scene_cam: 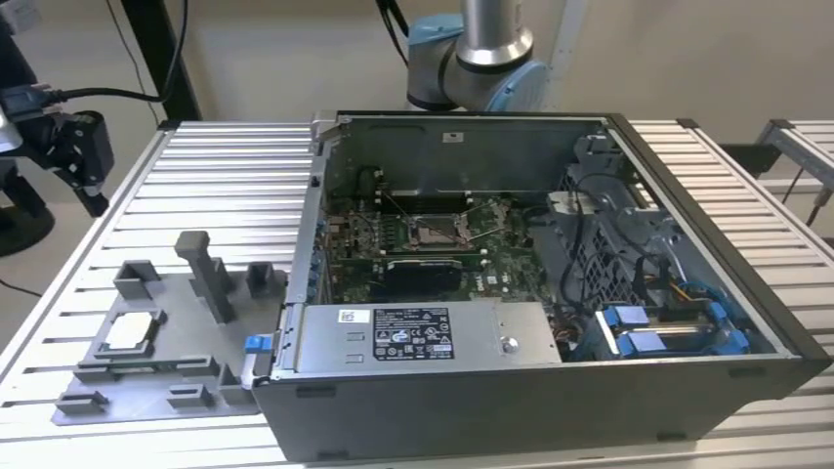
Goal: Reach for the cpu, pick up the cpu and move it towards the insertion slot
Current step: 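Pick up the cpu and move it towards the insertion slot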
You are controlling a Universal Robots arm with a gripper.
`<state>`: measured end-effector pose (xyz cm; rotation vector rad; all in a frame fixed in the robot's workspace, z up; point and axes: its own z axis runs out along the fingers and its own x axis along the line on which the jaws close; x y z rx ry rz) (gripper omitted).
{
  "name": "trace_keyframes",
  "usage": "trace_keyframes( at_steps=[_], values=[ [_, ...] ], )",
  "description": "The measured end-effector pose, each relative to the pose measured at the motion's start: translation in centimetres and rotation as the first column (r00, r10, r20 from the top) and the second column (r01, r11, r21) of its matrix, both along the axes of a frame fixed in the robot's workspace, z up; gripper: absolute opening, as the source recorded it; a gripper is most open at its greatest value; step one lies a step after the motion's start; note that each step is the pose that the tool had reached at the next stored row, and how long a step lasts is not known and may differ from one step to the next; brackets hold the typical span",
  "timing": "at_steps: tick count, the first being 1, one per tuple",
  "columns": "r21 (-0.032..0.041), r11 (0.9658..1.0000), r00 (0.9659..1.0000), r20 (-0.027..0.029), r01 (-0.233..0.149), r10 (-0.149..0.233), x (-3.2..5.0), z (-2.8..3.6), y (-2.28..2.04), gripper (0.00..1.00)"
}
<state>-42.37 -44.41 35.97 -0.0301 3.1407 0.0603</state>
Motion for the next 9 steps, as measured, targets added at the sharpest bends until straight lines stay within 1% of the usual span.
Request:
trace_keyframes(
  at_steps=[9],
  values=[
    [0.0000,1.0000,1.0000,-0.0005,0.000,0.000,0.01,-0.04,0.00,1.00]
  ],
)
